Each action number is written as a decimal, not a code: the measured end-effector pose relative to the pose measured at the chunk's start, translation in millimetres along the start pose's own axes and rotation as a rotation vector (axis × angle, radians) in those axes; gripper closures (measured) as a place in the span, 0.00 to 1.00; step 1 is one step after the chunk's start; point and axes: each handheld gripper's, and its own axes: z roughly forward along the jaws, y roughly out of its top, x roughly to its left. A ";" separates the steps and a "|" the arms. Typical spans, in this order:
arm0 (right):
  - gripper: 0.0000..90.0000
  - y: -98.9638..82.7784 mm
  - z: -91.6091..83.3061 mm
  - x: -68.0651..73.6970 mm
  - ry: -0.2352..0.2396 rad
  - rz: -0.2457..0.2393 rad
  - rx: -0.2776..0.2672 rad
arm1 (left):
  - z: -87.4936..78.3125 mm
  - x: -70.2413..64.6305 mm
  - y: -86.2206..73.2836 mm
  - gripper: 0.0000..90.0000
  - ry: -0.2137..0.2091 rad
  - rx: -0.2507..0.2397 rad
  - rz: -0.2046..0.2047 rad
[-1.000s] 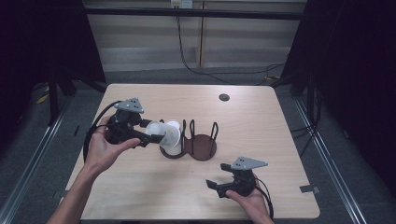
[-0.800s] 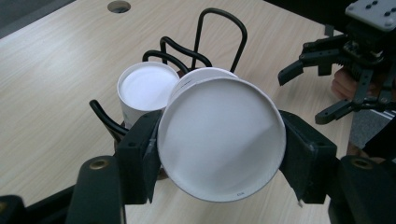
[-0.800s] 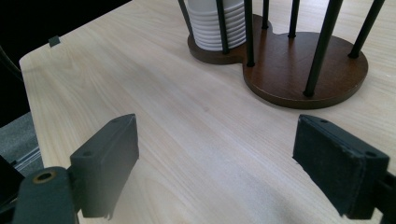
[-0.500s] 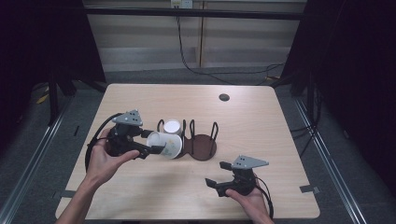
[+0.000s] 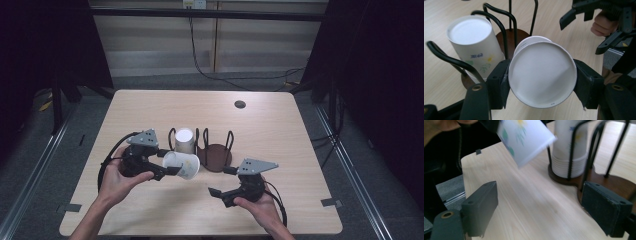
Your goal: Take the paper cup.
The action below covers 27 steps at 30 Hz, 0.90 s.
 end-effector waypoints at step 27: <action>0.17 28.8 26.0 6.7 0.132 -0.060 0.007 | 25.7 -7.2 -12.9 0.41 -0.149 -0.024 0.052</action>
